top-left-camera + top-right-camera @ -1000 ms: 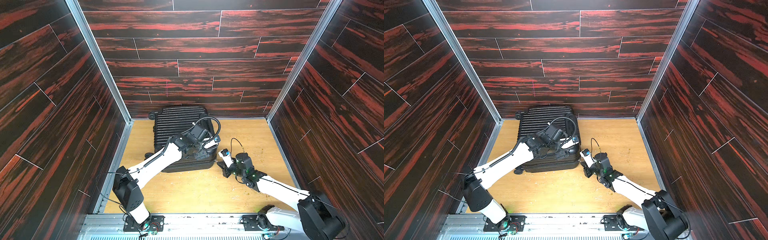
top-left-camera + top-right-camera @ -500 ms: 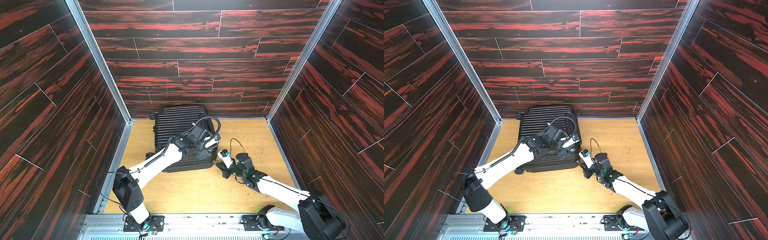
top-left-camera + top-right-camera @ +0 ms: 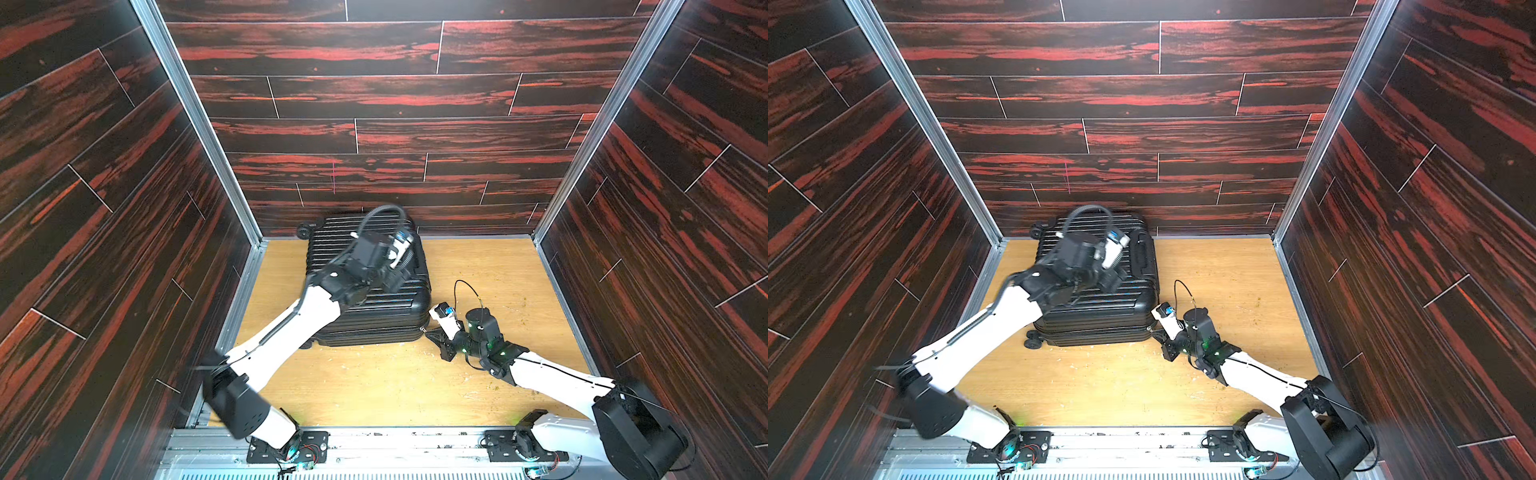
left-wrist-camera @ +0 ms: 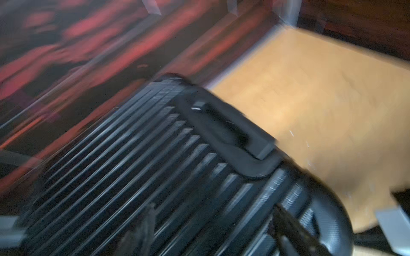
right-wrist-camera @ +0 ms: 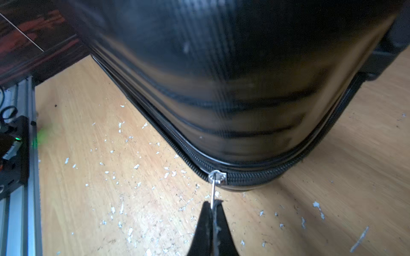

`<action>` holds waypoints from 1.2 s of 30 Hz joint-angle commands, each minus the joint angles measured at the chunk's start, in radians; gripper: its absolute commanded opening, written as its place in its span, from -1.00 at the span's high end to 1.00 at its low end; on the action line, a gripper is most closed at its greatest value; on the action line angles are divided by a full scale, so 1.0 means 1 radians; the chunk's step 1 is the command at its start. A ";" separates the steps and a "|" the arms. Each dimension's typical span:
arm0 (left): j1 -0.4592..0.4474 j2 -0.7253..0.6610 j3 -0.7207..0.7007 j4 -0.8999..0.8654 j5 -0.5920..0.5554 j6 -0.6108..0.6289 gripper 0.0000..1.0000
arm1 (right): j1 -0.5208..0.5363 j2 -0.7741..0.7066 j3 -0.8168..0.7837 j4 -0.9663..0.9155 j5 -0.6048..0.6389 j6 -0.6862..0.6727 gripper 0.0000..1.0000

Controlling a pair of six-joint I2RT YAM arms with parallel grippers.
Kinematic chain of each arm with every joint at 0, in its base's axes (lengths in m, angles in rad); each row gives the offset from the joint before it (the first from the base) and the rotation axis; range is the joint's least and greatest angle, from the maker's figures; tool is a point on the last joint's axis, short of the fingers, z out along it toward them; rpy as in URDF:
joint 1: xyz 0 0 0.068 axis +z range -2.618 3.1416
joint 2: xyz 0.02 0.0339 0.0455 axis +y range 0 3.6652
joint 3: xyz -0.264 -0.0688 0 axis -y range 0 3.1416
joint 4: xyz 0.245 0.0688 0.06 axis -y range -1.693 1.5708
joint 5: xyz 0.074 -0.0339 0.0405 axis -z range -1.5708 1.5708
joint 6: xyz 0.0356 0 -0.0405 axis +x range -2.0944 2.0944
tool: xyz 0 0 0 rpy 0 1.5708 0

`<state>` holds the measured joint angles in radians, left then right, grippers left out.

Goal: Close the suitcase zippers
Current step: Zip the zipper on the suitcase.

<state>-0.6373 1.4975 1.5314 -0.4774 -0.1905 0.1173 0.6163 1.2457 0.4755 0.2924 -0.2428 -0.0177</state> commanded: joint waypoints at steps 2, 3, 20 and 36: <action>0.163 -0.106 -0.003 -0.090 -0.119 -0.259 -0.44 | 0.010 0.023 0.012 0.020 -0.030 0.010 1.00; 0.200 -0.128 -0.024 -0.090 -0.123 -0.278 -0.40 | 0.010 0.023 0.012 0.020 -0.030 0.008 1.00; 0.686 -0.115 -0.148 -0.312 -0.051 -0.369 -0.08 | 0.010 0.025 0.014 0.020 -0.002 0.002 1.00; 0.673 -0.066 -0.223 -0.435 0.302 -0.247 -0.06 | 0.005 0.029 0.053 -0.014 0.116 -0.021 1.00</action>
<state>0.0460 1.4631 1.3354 -0.8566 0.0086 -0.1585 0.6239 1.2537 0.4919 0.2840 -0.1875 -0.0227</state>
